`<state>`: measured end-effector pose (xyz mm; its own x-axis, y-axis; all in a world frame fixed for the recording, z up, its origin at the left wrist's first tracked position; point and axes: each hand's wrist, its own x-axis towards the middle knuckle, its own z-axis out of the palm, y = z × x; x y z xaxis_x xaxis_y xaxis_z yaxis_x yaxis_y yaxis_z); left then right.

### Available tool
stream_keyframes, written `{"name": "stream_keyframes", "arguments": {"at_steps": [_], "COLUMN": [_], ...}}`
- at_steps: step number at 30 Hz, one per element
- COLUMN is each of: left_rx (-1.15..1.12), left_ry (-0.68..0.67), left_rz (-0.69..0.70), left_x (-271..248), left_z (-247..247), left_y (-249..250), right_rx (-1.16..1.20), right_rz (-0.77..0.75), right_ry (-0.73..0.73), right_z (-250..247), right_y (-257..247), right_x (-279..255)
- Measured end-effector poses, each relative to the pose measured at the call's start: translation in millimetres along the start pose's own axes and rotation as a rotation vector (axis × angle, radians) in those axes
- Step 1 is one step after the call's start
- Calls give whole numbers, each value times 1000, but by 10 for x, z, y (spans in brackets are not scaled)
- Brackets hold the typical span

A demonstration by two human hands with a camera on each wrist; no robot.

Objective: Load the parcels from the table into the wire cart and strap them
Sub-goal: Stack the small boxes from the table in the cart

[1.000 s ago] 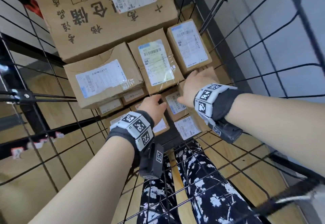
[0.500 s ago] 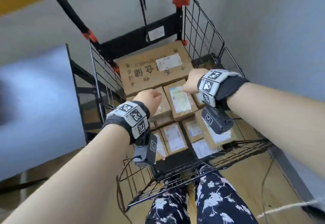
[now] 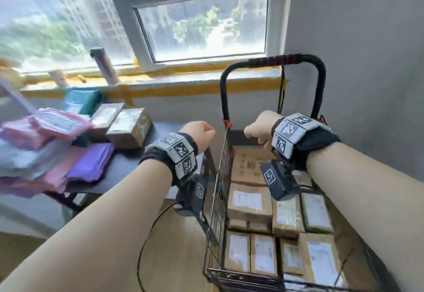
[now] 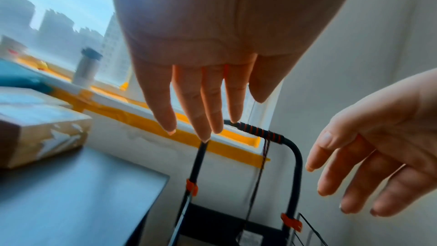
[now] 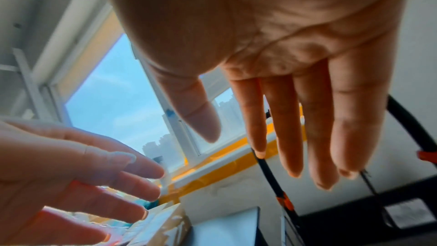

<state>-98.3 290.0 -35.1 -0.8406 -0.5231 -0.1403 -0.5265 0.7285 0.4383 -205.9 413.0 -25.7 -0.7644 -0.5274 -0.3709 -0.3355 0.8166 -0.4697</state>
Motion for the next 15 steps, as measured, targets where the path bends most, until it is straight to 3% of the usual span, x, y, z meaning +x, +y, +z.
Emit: {"name": "stream_keyframes", "arguments": {"at_steps": [7, 15], "left_rx": [52, 53], "left_ry": [149, 265], "left_rz": [-87, -129], "left_x": [-432, -628], "left_z": [-706, -1462], "left_y": [-568, -1971], "right_rx": [-72, -27], "right_rz": [-193, -298], "right_ry": [-3, 66], "right_z": [-33, 611], "right_y": [-976, -2389], "right_x": [-407, -374]}}
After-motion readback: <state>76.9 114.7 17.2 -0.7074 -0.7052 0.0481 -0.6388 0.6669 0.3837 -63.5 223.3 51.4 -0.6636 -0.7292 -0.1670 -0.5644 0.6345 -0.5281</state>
